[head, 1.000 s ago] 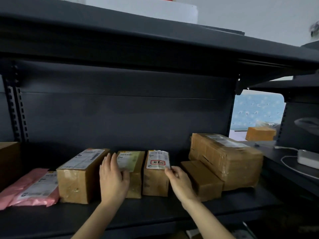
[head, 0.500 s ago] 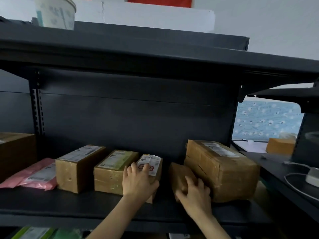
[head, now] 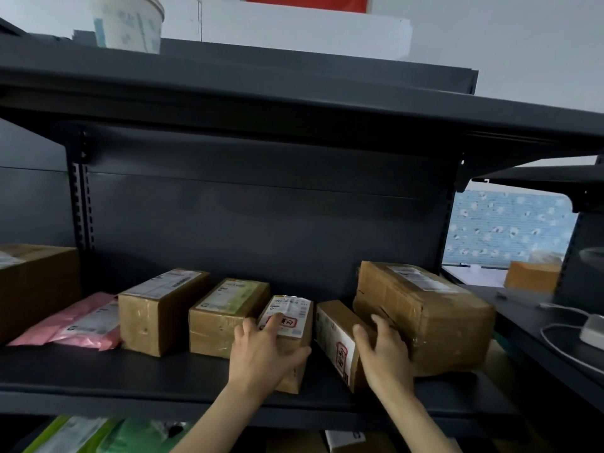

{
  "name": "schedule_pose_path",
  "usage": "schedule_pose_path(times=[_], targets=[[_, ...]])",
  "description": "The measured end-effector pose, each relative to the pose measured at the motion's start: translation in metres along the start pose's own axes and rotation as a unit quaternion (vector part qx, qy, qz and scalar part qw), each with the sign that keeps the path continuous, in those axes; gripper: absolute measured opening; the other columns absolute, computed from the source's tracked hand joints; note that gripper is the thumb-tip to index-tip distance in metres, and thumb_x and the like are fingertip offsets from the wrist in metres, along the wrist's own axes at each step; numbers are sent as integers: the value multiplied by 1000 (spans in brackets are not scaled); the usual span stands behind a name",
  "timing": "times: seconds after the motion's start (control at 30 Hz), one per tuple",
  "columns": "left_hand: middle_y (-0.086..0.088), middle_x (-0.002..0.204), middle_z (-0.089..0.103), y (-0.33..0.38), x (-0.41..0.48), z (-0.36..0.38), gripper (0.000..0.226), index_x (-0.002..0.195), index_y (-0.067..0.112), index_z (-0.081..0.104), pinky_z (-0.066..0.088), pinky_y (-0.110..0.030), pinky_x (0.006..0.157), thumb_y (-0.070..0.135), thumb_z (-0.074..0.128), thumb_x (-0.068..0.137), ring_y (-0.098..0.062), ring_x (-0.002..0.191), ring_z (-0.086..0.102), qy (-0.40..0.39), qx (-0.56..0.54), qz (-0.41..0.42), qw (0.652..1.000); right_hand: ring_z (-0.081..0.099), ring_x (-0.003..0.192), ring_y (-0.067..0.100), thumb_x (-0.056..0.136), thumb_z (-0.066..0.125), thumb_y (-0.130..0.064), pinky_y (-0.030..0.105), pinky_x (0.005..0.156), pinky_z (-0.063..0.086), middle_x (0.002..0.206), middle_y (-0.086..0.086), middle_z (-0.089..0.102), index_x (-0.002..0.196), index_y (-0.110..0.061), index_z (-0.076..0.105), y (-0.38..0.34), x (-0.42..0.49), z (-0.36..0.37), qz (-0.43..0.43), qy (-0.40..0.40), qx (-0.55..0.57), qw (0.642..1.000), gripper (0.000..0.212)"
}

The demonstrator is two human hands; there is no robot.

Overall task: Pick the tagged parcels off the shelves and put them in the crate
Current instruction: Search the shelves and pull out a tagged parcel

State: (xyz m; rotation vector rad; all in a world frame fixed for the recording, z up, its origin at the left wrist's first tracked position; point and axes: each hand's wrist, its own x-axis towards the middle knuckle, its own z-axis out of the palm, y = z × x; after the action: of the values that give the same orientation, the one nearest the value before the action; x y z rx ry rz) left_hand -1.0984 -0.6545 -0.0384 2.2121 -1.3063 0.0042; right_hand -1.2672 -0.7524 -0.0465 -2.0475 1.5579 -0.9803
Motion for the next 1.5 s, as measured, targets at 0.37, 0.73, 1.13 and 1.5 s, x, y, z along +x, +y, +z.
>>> schedule_pose_path(times=[0.37, 0.73, 1.13, 1.5], targets=[[-11, 139, 37, -7, -5, 3, 73, 138, 39, 36, 38, -41, 102, 77, 38, 76, -31, 131, 32, 39, -66, 1, 997, 57, 103, 23, 89, 60, -27, 40, 77, 51, 124, 4, 55, 135, -31, 39, -7, -7, 5, 149, -123, 424, 885, 51], [-9, 119, 62, -15, 2, 4, 52, 136, 17, 44, 46, -48, 99, 38, 56, 89, -27, 110, 58, -120, -554, -160, 808, 61, 101, 21, 86, 57, -6, 38, 94, 47, 110, 5, 64, 127, -16, 53, 8, -16, 4, 149, -166, 401, 888, 42], [1, 121, 63, -15, -15, -2, 70, 127, 47, 37, 57, -29, 78, 16, 68, 71, -17, 106, 66, -109, -561, 46, 820, 48, 122, 12, 89, 59, -16, 20, 80, 51, 140, -5, 44, 140, -40, 27, 14, -25, -22, -55, -96, 376, 920, 66], [7, 125, 60, -14, -38, 0, 72, 123, 56, 37, 56, -31, 83, 4, 65, 81, -10, 108, 64, -64, -551, 50, 831, 51, 120, 17, 91, 55, -20, 28, 85, 53, 142, 0, 41, 127, -52, 26, 26, -30, -24, -71, -105, 380, 916, 56]])
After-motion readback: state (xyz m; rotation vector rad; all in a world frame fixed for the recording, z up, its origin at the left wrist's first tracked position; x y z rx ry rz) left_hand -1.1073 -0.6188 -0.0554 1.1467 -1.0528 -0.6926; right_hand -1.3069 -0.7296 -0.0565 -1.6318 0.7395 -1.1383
